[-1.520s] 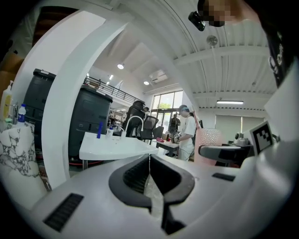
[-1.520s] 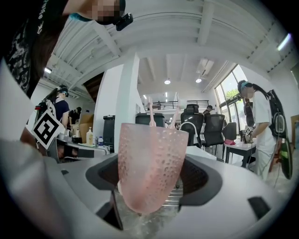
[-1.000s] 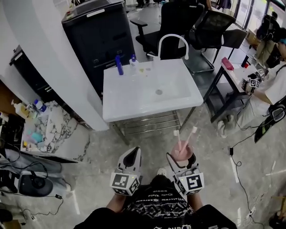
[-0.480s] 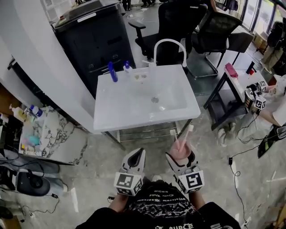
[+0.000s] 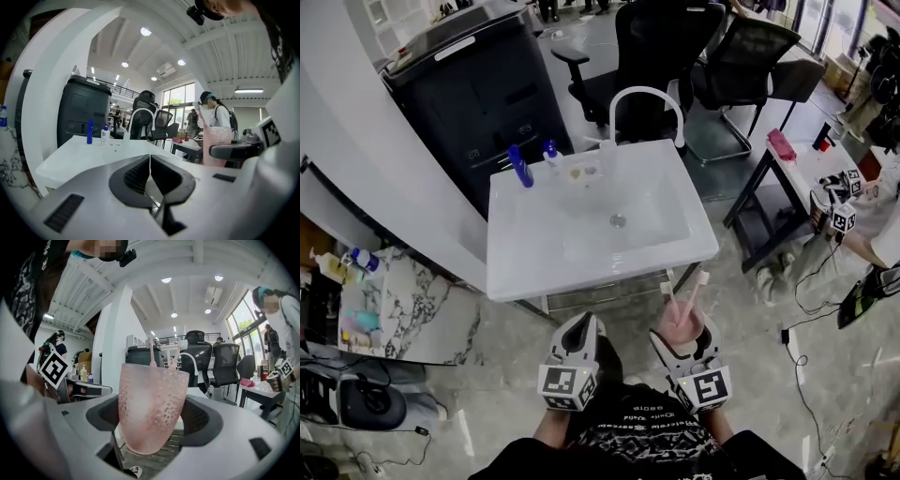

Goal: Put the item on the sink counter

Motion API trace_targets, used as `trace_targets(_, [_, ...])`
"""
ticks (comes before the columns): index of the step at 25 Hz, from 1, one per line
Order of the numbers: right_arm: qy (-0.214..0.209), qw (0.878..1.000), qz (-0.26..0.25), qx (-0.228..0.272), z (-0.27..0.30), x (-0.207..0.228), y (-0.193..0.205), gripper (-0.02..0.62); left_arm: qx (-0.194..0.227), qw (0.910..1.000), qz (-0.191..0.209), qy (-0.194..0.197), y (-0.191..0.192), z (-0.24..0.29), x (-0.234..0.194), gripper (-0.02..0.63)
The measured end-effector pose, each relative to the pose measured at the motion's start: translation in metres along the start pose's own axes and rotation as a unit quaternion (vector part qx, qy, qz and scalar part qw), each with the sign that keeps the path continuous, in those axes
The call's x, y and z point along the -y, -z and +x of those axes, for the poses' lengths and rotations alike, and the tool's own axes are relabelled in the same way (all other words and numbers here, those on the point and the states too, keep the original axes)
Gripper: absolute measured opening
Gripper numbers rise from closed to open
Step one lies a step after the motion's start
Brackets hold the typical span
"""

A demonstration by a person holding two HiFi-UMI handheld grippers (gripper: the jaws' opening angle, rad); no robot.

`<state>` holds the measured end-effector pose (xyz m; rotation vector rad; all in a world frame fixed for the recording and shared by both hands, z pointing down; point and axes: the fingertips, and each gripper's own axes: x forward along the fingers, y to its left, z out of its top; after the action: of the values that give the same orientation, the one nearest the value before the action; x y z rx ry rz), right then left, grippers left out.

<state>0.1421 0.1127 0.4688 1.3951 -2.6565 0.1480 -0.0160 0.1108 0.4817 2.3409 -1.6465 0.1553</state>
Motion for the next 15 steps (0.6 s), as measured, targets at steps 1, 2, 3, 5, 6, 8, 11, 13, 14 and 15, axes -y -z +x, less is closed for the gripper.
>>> trace_targets(1, [0.006, 1.000, 0.002, -0.003, 0.006, 0.003, -0.001, 0.370, 0.000, 1.0000, -0.005, -0.006, -0.002, 0.007, -0.012, 0.009])
trace_targets(2, [0.011, 1.000, 0.004, -0.002, 0.013, 0.006, -0.004, 0.370, 0.002, 0.9999, -0.008, -0.009, -0.006, 0.014, -0.022, 0.009])
trace_targets(3, [0.014, 1.000, 0.006, 0.001, 0.020, 0.009, -0.006, 0.370, 0.005, 0.9999, -0.009, -0.009, -0.011, 0.022, -0.030, 0.009])
trace_targets(5, [0.020, 1.000, 0.005, 0.004, 0.036, 0.020, -0.007, 0.370, 0.010, 0.9999, -0.004, -0.006, -0.020, 0.043, -0.044, 0.009])
trace_targets(6, [0.023, 1.000, 0.003, 0.003, 0.045, 0.025, -0.008, 0.370, 0.010, 0.9999, 0.001, -0.004, -0.024, 0.054, -0.051, 0.009])
trace_targets(8, [0.027, 1.000, -0.002, -0.001, 0.064, 0.031, -0.011, 0.370, 0.009, 0.9999, 0.009, 0.001, -0.033, 0.074, -0.064, 0.009])
trace_targets(11, [0.043, 0.999, -0.010, -0.018, 0.090, 0.039, -0.021, 0.370, 0.010, 0.9997, 0.009, 0.020, -0.045, 0.102, -0.077, 0.009])
trace_targets(13, [0.059, 0.998, -0.010, -0.028, 0.108, 0.047, -0.026, 0.370, 0.009, 0.9993, 0.008, 0.036, -0.052, 0.122, -0.083, 0.009])
trace_targets(14, [0.064, 0.997, -0.008, -0.029, 0.117, 0.049, -0.030, 0.370, 0.008, 0.9990, 0.010, 0.044, -0.056, 0.131, -0.086, 0.009])
trace_targets(15, [0.067, 0.997, -0.005, -0.028, 0.126, 0.050, -0.033, 0.370, 0.006, 0.9986, 0.013, 0.050, -0.058, 0.140, -0.090, 0.009])
